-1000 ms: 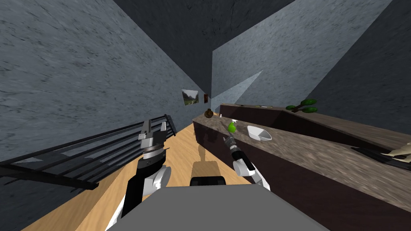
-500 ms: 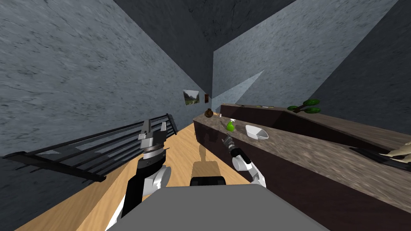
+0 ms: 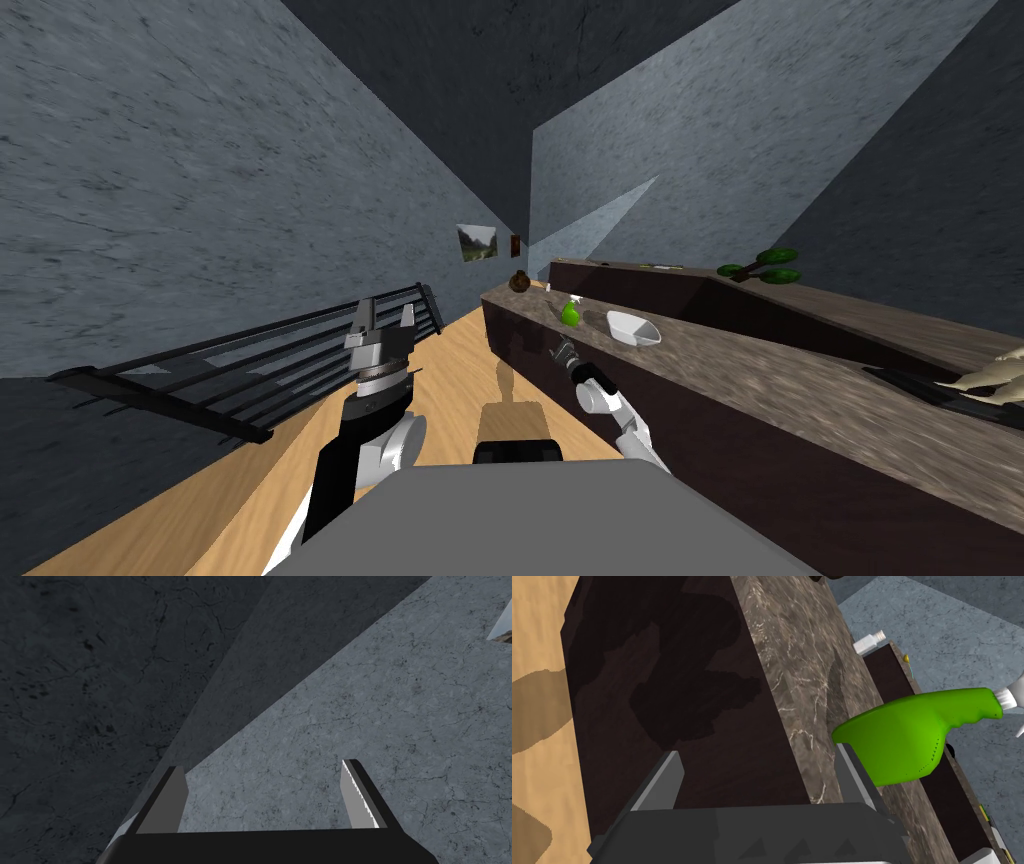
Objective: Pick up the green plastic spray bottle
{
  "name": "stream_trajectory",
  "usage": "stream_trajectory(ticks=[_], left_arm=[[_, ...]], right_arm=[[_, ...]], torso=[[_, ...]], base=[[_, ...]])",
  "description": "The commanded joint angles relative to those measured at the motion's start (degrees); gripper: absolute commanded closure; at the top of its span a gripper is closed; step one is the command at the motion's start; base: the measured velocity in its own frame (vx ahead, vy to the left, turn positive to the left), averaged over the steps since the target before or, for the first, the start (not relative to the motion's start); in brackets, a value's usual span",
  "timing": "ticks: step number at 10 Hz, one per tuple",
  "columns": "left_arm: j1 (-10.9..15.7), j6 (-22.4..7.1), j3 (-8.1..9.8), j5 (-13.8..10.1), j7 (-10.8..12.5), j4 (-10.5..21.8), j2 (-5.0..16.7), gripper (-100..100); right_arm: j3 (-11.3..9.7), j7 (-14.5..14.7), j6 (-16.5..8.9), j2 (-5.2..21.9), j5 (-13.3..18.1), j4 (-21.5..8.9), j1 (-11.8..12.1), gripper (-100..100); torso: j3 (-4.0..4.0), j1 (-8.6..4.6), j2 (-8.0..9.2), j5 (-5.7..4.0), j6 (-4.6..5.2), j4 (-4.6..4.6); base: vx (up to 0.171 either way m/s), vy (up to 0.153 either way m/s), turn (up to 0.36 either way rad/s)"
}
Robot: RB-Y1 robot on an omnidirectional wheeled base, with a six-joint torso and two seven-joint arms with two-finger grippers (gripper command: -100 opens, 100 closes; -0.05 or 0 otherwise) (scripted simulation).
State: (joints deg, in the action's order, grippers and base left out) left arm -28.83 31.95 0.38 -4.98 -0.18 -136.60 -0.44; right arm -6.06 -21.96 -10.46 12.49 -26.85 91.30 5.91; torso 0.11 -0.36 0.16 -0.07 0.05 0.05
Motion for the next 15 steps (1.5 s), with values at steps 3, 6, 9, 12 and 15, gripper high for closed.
stream_trajectory(ticks=[3, 6, 9, 12, 15], left_arm=[[0.0, 0.0, 0.0, 0.0, 0.0, 0.0, 0.0, 0], [0.0, 0.0, 0.0, 0.0, 0.0, 0.0, 0.0, 0], [0.0, 0.0, 0.0, 0.0, 0.0, 0.0, 0.0, 0], [0.0, 0.0, 0.0, 0.0, 0.0, 0.0, 0.0, 0], [0.0, 0.0, 0.0, 0.0, 0.0, 0.0, 0.0, 0]], right_arm=[[0.09, -0.92, -5.23, 0.92, -3.09, -3.16, -3.11, -100], [0.16, -1.73, -8.8, 1.95, -5.85, -5.94, -5.9, -100], [0.38, -3.22, -14.1, 4.16, -11.31, -11.28, -11.32, -100], [0.52, -3.89, -18.83, 5.3, -14.23, -14.13, -14.7, -100], [0.69, -4.52, -22.93, 6.46, -16.99, -16.79, -17.72, -100]], torso=[[-0.02, 0.05, -0.02, 0.02, -0.01, -0.01], [-0.04, -0.06, -0.08, -0.02, 0.0, -0.02], [-0.07, 0.02, -0.12, 0.0, 0.01, -0.03], [-0.08, -0.09, -0.14, -0.01, 0.01, -0.03], [-0.09, 0.03, -0.16, 0.01, 0.0, -0.04]], base=[[-0.037, -0.045, 0.017], [-0.025, -0.066, 0.016], [-0.021, -0.068, 0.015], [-0.012, -0.081, 0.012], [-0.005, -0.052, 0.006]])
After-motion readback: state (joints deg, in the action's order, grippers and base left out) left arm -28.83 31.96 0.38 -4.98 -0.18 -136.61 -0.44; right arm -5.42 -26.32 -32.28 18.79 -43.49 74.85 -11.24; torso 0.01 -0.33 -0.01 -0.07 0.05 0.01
